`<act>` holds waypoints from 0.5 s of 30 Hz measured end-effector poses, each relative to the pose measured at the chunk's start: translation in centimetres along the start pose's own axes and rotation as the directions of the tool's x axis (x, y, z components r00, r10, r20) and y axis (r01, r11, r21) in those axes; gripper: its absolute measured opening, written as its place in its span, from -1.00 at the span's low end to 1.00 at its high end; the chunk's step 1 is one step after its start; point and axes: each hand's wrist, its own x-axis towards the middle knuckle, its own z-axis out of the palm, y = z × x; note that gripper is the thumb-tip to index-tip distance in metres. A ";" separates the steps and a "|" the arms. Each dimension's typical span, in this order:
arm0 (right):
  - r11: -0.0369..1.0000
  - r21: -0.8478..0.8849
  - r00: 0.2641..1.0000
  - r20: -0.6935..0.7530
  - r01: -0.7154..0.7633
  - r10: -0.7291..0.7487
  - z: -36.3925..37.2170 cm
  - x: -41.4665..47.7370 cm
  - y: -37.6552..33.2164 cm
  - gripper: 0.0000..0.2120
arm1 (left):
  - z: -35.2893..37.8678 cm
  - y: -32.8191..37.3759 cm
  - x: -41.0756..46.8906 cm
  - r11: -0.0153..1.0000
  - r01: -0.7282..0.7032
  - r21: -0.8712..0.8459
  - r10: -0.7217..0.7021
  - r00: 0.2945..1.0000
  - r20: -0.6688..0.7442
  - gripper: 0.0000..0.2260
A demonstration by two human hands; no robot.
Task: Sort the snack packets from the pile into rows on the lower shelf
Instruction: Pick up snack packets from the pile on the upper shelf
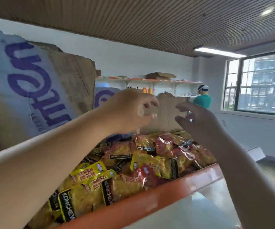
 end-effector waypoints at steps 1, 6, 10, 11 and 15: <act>1.000 0.005 0.998 0.055 -0.001 0.000 -0.1 1.0 1.4 -0.60 | 1.1 0.5 0.9 0.999 0.049 0.012 -0.049 0.998 0.030 -0.70; 0.988 -0.152 0.932 0.359 -0.003 0.057 -0.2 5.4 5.7 -0.83 | 7.0 2.1 4.8 0.910 0.386 0.150 -0.414 0.865 0.283 -0.63; 0.885 -0.419 0.753 0.644 0.203 0.132 1.1 7.8 6.0 -0.80 | 11.3 3.3 5.4 0.849 0.451 0.276 -0.529 0.736 0.424 -0.63; 0.865 -0.431 0.726 0.677 0.256 0.123 1.6 7.9 6.0 -0.77 | 12.3 3.5 5.4 0.840 0.460 0.286 -0.542 0.720 0.434 -0.62; 0.898 -0.352 0.682 0.726 0.262 0.086 3.5 8.2 7.2 -0.76 | 14.5 3.6 4.8 0.803 0.525 0.283 -0.594 0.741 0.312 -0.63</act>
